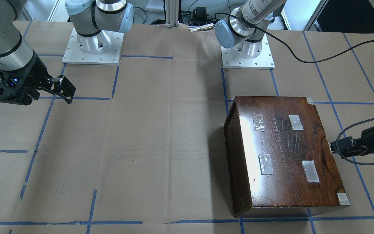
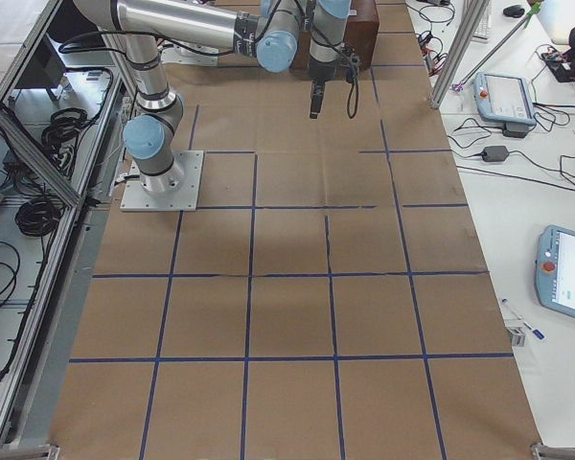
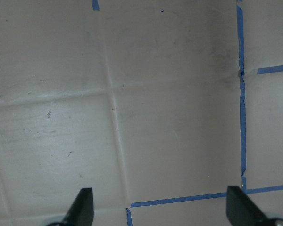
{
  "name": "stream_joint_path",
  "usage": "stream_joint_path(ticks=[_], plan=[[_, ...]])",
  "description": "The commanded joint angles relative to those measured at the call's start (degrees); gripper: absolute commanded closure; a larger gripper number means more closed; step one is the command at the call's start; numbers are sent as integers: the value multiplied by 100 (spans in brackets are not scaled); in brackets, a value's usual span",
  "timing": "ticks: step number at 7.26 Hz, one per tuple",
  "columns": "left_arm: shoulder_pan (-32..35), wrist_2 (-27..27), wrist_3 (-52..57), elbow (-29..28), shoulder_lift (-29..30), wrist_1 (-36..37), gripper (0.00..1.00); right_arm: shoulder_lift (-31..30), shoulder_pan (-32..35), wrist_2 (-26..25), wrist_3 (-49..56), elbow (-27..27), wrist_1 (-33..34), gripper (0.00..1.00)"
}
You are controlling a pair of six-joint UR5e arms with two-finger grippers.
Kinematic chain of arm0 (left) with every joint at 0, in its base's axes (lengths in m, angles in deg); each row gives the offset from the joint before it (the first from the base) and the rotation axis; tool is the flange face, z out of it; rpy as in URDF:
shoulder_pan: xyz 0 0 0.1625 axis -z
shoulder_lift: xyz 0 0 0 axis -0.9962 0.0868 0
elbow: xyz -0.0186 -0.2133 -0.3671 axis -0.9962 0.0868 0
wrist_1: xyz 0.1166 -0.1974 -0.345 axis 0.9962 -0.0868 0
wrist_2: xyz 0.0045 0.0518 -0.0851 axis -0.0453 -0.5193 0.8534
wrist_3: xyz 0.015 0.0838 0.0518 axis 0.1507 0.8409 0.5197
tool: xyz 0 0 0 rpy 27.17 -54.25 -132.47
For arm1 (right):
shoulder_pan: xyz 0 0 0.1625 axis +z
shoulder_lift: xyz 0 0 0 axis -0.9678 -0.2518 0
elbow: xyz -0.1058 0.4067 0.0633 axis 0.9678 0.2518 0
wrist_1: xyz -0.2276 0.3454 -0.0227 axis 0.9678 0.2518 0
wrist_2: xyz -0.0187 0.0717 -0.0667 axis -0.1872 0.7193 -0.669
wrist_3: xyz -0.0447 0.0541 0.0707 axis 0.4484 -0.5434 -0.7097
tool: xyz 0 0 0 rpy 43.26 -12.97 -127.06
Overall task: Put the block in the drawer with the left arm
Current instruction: 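Pull the drawer out of the wooden box with the left gripper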
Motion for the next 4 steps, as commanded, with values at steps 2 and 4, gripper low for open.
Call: stream_joint_path(ticks=[2, 4], plan=[[0, -510, 34, -100, -2, 112, 1, 0, 0, 0, 8, -3, 0, 0], [-18, -915, 34, -135, 7, 313, 2, 0, 0, 0, 8, -3, 0, 0]])
